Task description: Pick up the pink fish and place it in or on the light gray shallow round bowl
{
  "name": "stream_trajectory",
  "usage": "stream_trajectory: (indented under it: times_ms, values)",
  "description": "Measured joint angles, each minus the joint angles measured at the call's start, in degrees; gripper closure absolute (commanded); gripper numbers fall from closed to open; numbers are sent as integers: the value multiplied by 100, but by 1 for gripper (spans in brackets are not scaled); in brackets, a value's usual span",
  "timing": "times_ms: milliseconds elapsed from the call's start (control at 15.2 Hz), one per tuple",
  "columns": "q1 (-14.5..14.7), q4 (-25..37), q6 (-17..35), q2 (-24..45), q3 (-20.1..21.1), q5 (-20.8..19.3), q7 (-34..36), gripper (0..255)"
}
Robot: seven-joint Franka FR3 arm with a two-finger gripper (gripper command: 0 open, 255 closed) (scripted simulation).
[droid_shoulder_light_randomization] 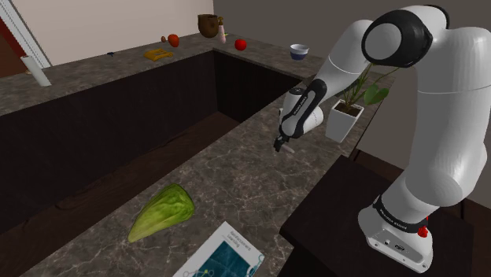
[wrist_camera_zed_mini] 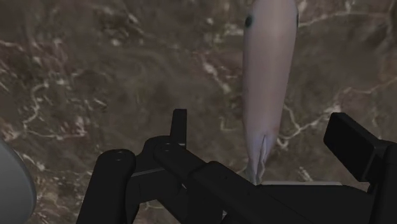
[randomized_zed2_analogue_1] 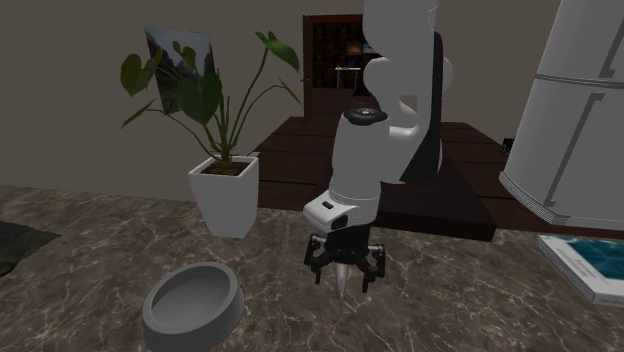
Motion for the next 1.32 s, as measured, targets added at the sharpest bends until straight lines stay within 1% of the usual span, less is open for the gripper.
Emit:
stream_trajectory:
  times_ms: [198,264,924,1320]
  values:
    - [-1,5,5,9,1,0,0,0]
    - [-1,5,5,9,1,0,0,255]
    - [-1,5,6,8,1,0,-1,255]
    - [25,-119,-300,-420,-25,-18,4,255]
